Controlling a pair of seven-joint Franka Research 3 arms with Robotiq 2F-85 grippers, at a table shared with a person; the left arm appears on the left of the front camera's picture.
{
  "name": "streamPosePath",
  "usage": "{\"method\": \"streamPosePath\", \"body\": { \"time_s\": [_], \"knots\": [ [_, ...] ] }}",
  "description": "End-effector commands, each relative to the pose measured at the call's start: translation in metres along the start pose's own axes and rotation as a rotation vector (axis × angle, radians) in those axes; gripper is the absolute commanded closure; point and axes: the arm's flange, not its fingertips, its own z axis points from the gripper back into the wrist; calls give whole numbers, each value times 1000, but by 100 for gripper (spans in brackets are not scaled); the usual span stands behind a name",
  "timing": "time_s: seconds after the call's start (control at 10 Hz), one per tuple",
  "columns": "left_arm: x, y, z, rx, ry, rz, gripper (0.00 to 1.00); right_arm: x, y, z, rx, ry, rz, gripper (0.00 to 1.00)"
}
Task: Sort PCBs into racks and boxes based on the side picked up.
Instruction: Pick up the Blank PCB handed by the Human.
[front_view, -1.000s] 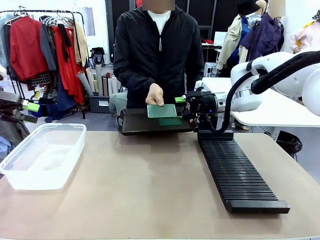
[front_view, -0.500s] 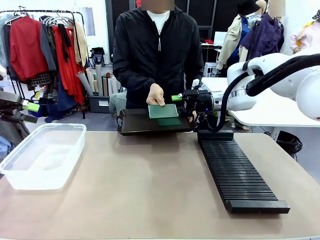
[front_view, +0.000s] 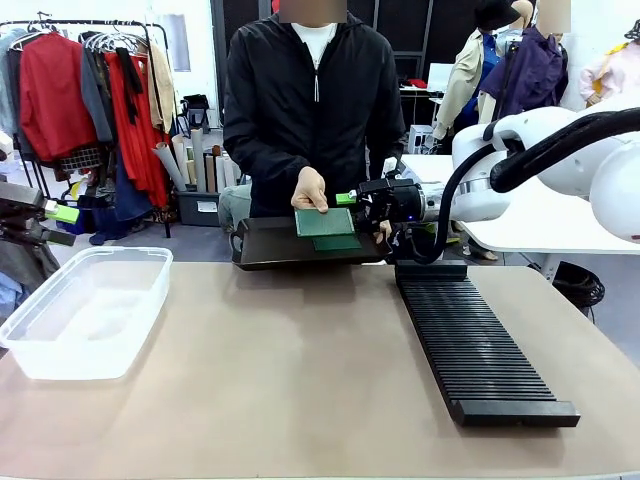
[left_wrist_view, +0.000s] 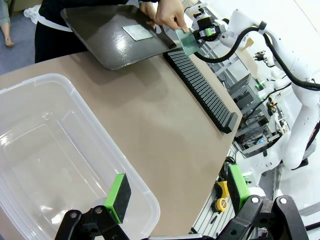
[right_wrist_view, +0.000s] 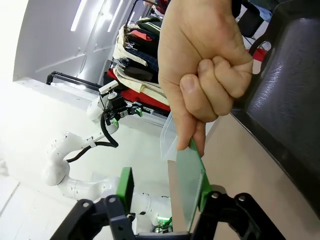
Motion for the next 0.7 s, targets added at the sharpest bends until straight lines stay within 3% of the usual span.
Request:
{"method": "streamPosePath", "body": {
  "time_s": [0.0,0.2,0.3,0.6],
  "knots": [
    [-1,-1,1,-3,-4,-1,0,13,1,-10,8,-29,-25,66],
    [-1,-1,1,-3,-4,-1,0,14,0,-12,3,-27,-28,95],
    [-1,-1,1,-3,-4,-1,0,14,0,-12,2,-25,-35,100],
    [-1,-1,1,-3,-4,-1,0,15,0,-13,-6,-15,-57,100]
  ]
}}
